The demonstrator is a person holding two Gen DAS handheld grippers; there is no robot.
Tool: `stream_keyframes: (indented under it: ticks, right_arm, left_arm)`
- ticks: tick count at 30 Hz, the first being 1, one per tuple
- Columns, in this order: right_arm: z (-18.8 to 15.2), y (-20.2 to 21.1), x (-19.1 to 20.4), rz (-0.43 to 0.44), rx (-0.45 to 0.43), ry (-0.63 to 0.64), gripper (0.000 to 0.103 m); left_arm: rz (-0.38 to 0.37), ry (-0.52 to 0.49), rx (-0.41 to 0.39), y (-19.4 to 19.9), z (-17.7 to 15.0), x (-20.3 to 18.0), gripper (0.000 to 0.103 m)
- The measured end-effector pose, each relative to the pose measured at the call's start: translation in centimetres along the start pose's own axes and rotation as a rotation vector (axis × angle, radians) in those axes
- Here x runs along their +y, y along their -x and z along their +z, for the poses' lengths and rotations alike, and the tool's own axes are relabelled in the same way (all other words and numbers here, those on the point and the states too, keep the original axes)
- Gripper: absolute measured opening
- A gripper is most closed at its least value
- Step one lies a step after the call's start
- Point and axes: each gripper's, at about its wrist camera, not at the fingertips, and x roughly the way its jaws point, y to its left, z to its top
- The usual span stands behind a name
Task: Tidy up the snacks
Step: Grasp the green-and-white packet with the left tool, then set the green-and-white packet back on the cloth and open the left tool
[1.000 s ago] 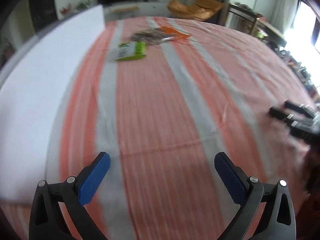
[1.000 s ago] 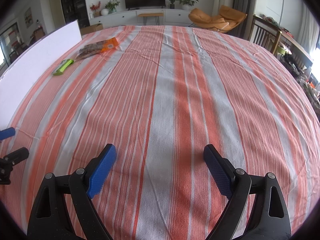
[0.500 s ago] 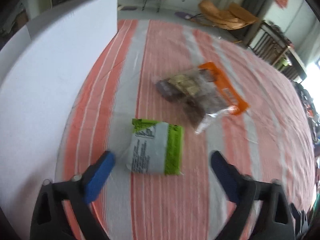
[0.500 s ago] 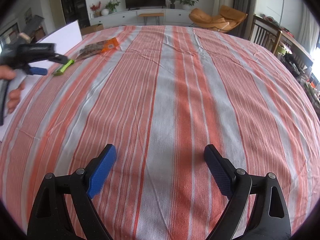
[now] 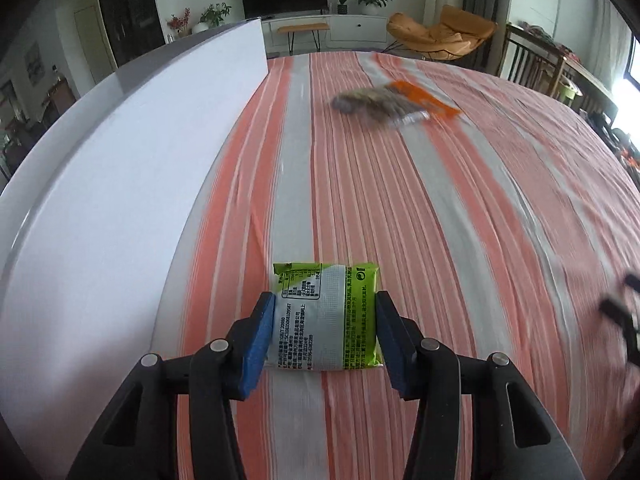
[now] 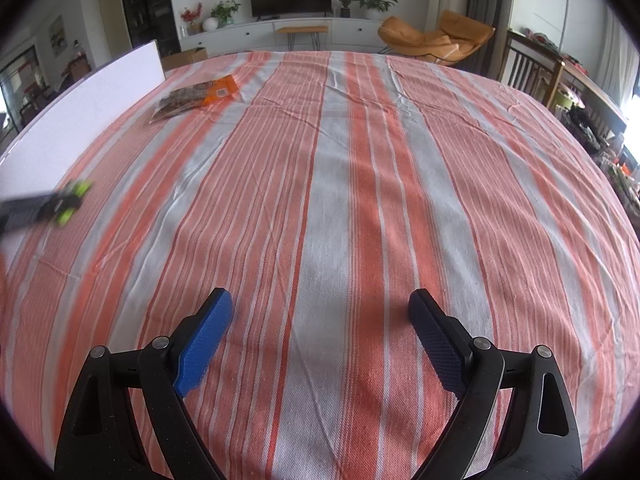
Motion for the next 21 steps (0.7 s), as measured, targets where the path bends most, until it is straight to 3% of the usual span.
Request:
stream_keyframes:
  ticks: [5, 7, 11, 13, 21]
  right_arm:
    - [0.0, 0.0, 0.0, -0.001, 0.000, 0.001, 0.092]
    - [0.0, 0.0, 0.0, 0.000, 0.000, 0.000, 0.092]
    - [0.0, 0.0, 0.0, 0.000, 0.000, 0.000, 0.092]
    - [0.0, 0.0, 0.0, 0.000, 0.000, 0.000, 0.092]
    - [0.0, 0.0, 0.0, -0.001, 0.001, 0.000, 0.092]
  left_arm:
    - [-0.012, -0.011, -0.055, 0.8, -1.8, -0.2, 0.054]
    - [-0.018, 0.004, -0.072, 0.5, -1.8, 0.2, 0.072]
    - [-0.029, 0.041, -0.057, 0.0, -1.4, 0.8, 0.087]
    - [-0.037, 0.010, -0.027, -0.6, -1.2, 0.2, 0.103]
    - [-0.043, -0.002, -0.029, -0.6, -1.2, 0.1, 0.103]
